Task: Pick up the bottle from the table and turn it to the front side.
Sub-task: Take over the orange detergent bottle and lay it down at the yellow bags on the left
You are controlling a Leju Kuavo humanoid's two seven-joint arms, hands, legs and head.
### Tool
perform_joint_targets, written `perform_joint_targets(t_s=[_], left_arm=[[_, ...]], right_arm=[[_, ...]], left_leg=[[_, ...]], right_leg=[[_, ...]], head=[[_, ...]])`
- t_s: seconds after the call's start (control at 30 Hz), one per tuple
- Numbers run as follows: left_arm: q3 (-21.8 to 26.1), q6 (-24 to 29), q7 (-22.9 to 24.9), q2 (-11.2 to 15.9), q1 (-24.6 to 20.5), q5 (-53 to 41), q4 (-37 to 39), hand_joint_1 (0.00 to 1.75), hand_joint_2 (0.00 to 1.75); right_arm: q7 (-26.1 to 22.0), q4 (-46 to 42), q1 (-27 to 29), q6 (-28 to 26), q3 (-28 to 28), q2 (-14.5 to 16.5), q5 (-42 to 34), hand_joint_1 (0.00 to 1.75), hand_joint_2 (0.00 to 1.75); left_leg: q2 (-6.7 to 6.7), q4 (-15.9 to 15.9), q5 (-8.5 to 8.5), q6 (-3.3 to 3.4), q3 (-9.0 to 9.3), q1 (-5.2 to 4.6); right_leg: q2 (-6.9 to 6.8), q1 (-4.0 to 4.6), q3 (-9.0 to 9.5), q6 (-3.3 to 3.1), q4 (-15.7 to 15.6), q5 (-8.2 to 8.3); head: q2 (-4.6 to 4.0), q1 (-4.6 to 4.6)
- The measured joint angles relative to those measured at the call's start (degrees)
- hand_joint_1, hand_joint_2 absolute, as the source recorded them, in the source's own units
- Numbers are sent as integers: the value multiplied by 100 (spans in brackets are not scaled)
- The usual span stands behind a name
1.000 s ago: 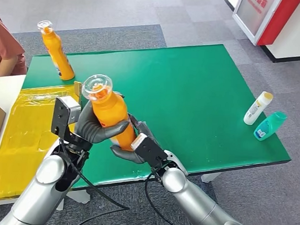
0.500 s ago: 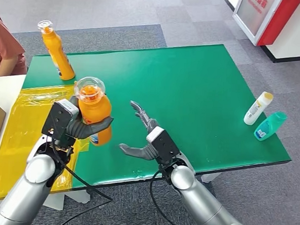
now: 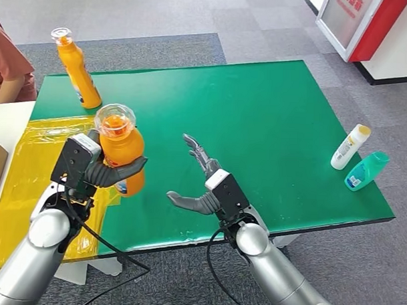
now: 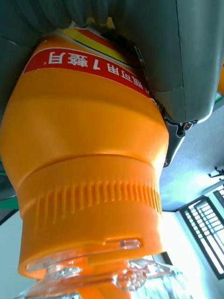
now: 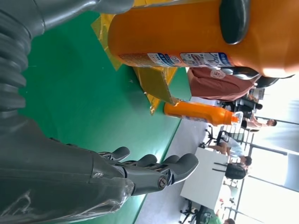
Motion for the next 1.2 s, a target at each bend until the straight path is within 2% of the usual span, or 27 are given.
perform_joint_targets(t_s=[0.27, 0.37, 0.6, 0.73, 1.0, 1.2], left_arm=[[55, 179, 44, 35, 1, -416, 0, 175, 175], [130, 359, 273, 123, -38, -1272, 4, 175, 175], [217, 224, 1136, 597, -481, -3891, 202, 175, 175], [263, 412, 1477, 804, -594, -5164, 309, 175, 175], [364, 592, 1536, 990, -603, -5919, 466, 175, 175], [357, 764, 1621, 1205, -596, -6948, 614, 175, 175]], right_arm=[[6, -18, 20, -14, -34, -12, 32, 0, 175], [39, -50, 46, 8, -115, -18, 92, 0, 175], [137, -180, 125, 309, -311, -18, 97, 0, 175], [157, -238, 164, 399, -385, -17, 143, 0, 175], [162, -272, 173, 430, -426, -10, 172, 0, 175], [170, -271, 156, 486, -421, -7, 150, 0, 175]], left_leg=[[0, 0, 0, 0, 0, 0], [0, 0, 1, -1, 0, 0], [1, 0, 4, -5, 0, 1], [1, 0, 4, -5, 0, 1], [1, 0, 4, -5, -2, 1], [1, 0, 4, -6, -2, 1]], right_leg=[[0, 0, 0, 0, 0, 0], [1, 0, -2, -1, 0, 1], [1, 2, -4, -6, 5, 4], [1, 2, -4, -6, 7, 3], [1, 2, -5, -6, 6, 3], [1, 2, -7, -7, 9, 3]], head=[[0, 1], [0, 0], [0, -1], [0, 0], [0, 0], [0, -1]])
